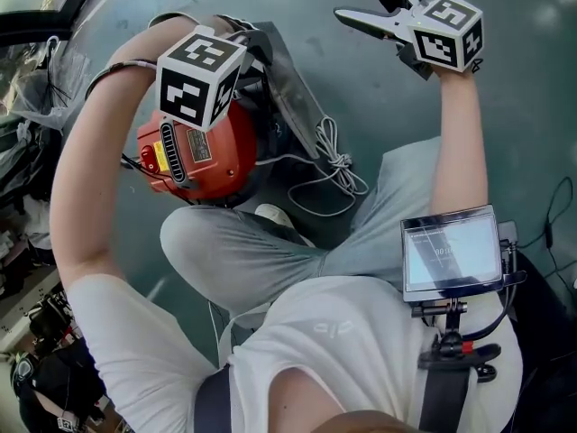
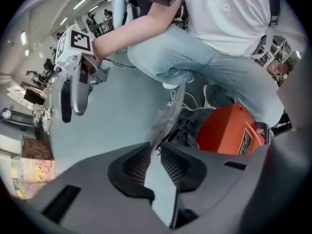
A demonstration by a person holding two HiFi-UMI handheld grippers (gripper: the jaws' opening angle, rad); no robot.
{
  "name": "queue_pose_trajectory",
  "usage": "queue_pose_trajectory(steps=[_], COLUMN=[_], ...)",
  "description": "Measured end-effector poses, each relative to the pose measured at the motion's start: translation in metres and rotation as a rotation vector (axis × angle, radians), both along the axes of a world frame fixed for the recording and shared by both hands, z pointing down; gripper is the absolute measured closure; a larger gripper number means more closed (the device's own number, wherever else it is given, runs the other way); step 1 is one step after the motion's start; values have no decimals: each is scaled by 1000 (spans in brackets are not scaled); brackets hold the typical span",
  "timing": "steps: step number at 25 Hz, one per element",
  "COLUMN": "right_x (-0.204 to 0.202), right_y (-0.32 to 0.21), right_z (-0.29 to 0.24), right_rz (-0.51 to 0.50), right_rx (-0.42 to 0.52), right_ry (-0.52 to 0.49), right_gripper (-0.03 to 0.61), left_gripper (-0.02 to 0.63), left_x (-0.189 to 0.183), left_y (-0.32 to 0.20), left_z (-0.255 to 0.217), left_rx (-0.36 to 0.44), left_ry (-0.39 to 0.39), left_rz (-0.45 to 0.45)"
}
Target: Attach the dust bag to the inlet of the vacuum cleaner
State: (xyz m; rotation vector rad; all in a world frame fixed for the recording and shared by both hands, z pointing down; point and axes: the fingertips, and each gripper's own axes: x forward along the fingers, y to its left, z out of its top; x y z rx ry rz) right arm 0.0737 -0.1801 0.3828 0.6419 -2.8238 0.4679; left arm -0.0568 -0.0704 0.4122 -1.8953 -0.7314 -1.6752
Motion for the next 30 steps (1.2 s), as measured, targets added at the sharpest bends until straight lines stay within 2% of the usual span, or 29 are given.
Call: queue_pose_trajectory(steps=[5,9,13,16,22,28,30], right_x=[-3,-4,-7,-9,-22,-30,-32], right_y=[1,1,1,2,6,8,11], right_z=[3,4,4,6,15,22,24], right_rz=[-12,-11,-21,-28,-76,-97,-102], right_rx=[0,-6,-5,-8,-20,-29,-30], right_ry=[17,15,24,34,96,117,127], right_gripper=[267,267,267,267,267,267,267], left_gripper=[549,549,548,548,549,549,573], left_x=[1,3,11,9,12,15,13], left_y=[1,3,4,5,-2,-4,-4], left_z=[-2,-1,-4,-7,-2,10,12], left_rx=[74,168,242,260,296,277,263], left_ry=[71,100,186,222,224,206,201], left_rz=[104,257,359,364,398,419,396])
